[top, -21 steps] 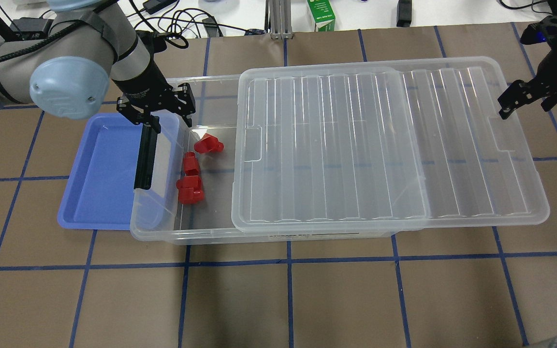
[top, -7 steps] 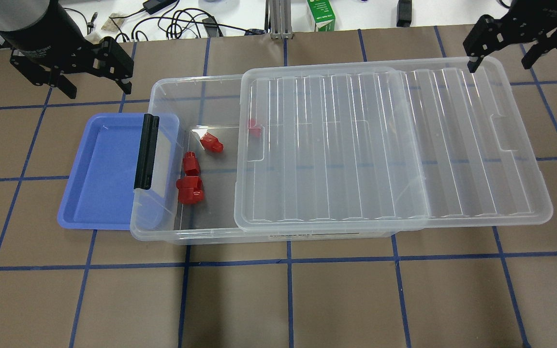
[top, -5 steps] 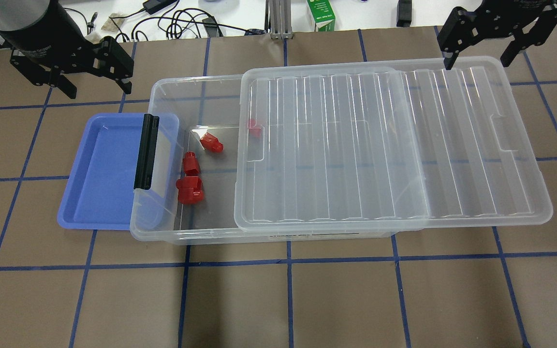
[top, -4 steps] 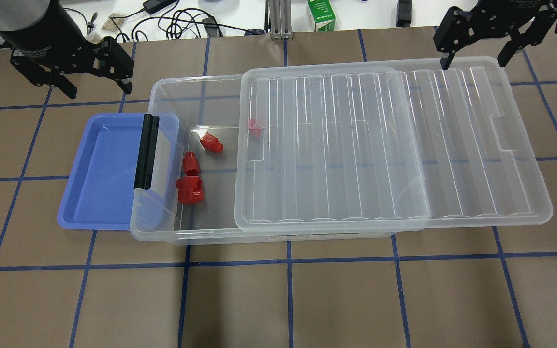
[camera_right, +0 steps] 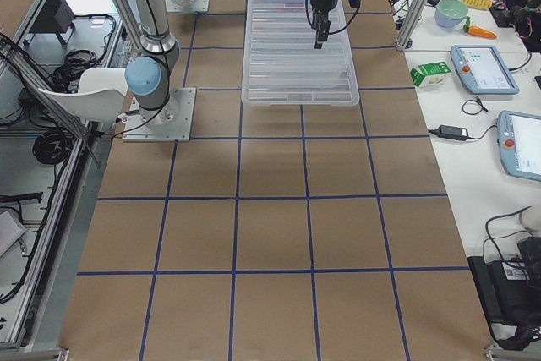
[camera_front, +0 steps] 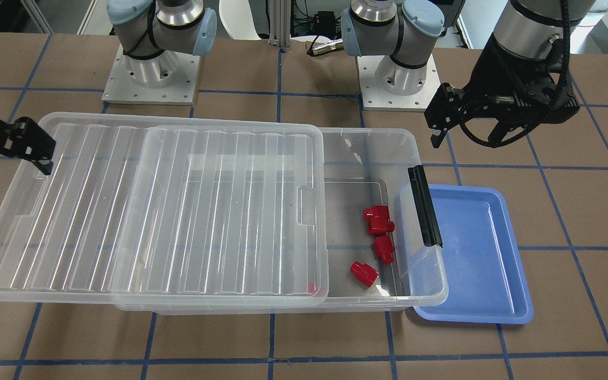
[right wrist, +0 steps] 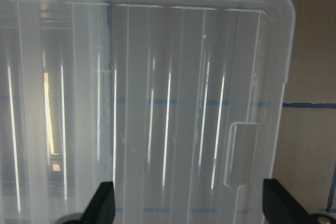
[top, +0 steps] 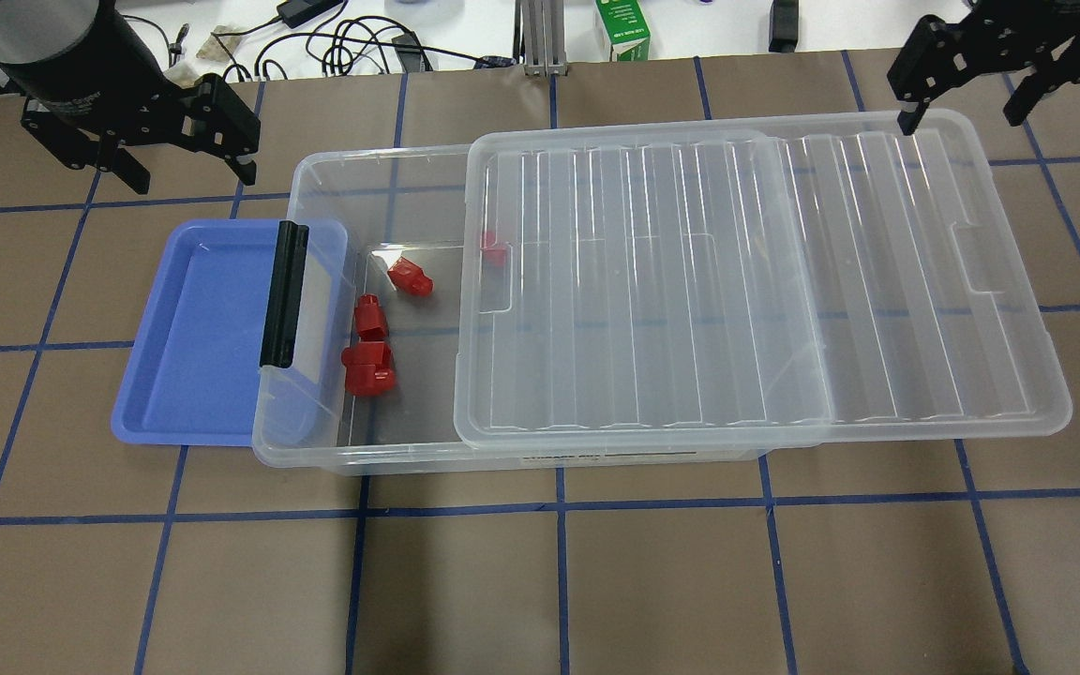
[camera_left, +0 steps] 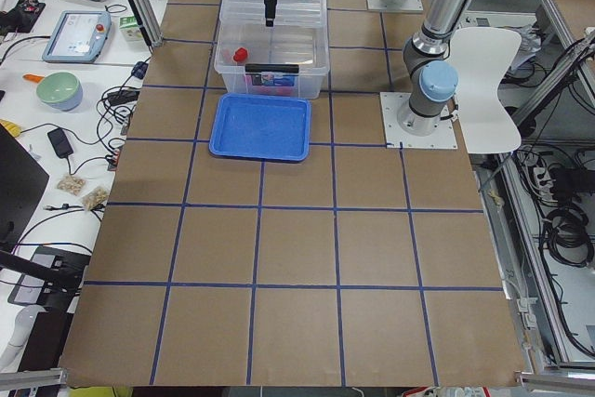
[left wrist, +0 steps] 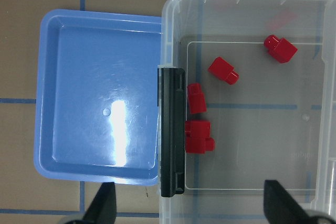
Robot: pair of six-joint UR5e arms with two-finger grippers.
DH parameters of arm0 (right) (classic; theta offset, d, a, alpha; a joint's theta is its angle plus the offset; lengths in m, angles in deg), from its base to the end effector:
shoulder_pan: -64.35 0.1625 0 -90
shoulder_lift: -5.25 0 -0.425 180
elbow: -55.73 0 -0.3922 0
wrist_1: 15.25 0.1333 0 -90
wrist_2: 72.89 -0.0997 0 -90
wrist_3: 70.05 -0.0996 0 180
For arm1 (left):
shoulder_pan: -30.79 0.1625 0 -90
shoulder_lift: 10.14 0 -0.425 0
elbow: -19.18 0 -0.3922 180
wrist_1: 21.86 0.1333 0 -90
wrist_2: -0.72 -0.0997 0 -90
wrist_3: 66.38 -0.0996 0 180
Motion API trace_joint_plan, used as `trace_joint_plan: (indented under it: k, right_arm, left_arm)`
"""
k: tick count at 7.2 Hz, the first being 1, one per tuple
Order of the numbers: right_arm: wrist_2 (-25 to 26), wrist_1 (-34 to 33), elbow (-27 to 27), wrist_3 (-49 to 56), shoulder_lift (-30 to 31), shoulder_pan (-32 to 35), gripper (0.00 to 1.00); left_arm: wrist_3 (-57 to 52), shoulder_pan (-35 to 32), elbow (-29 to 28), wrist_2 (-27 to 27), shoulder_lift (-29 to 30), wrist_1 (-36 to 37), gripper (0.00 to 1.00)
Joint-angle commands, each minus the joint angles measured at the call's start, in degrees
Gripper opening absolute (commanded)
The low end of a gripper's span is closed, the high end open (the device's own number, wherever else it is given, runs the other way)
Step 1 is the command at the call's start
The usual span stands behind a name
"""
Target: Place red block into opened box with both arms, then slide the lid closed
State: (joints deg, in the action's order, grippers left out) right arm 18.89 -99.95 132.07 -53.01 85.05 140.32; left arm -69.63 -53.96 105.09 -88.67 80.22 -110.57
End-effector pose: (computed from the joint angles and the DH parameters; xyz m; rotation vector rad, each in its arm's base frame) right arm -0.0102 -0.5780 0.5018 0.0827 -3.1186 -0.0612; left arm -0.0879 -0.5123 0.5225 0.0540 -3.1340 0.1383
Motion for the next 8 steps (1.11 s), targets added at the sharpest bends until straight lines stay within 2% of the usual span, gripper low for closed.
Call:
trace_joint_plan:
  k: [1,2,4,6,8]
  right_arm:
    - [0.1,-1.0,0.0,12.1,-2.4,-8.8,1.00]
    - [0.5,-4.7,0.5,17.0,-5.2,-11.7,1.00]
    - [0.2,-6.5,1.0,21.8,-9.8,-16.4,1.00]
    - [0.4,-8.5,2.9,21.3,-11.8,-16.7,1.00]
    - [0.3,-10.5,8.2,16.4,-10.4,-16.7,1.00]
  left_arm:
    - [-0.1,-0.1,0.1,-0.1,0.0,0.1,1.00]
    - [-0.1,-0.1,0.1,-0.1,-0.1,0.1,1.00]
    - [0.0,-0.1,0.0,0.0,-0.1,0.1,1.00]
    - [-0.2,-0.1,0.1,0.1,0.0,0.4,1.00]
    - [-0.1,-0.1,0.2,0.1,0.0,0.4,1.00]
